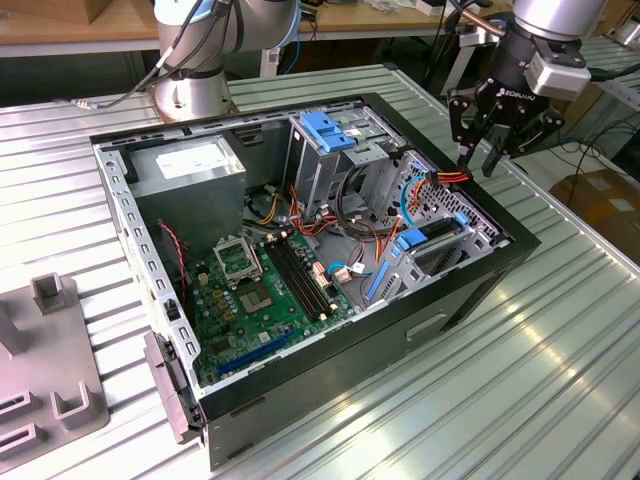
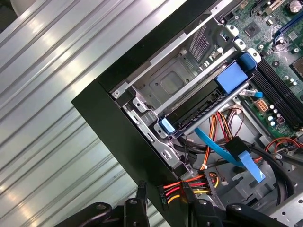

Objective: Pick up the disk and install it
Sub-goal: 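Insert the first disk wire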

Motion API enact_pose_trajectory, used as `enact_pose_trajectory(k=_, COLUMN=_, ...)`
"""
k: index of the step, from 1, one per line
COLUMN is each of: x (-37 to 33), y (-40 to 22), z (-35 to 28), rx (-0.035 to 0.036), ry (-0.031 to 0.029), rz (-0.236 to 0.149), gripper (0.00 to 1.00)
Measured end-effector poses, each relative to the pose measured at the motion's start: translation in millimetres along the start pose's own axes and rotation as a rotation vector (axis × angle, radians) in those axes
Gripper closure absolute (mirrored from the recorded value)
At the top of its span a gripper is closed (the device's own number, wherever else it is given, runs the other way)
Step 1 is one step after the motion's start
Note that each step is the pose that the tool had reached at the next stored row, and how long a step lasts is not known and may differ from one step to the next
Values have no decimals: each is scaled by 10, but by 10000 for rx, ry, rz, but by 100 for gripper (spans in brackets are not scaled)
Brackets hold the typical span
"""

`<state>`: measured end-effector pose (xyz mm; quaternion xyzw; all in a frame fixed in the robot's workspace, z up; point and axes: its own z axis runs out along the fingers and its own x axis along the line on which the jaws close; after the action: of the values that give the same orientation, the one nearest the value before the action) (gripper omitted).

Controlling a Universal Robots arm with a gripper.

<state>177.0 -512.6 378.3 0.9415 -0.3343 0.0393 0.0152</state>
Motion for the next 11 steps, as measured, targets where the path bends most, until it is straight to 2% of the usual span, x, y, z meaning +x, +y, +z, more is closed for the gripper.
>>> enact_pose_trajectory(k=4, x=-9, y=-8, z=37, rx=66, ry=2, rz=-792, gripper=60)
enact_pose_trajectory(k=8, x=-35, y=-49, z=88, rx=85, ry=-5, rz=-904, gripper=60)
enact_pose_trajectory(k=11, x=-13, y=-70, z=105, rx=89, ry=-2, rz=-985, gripper=60)
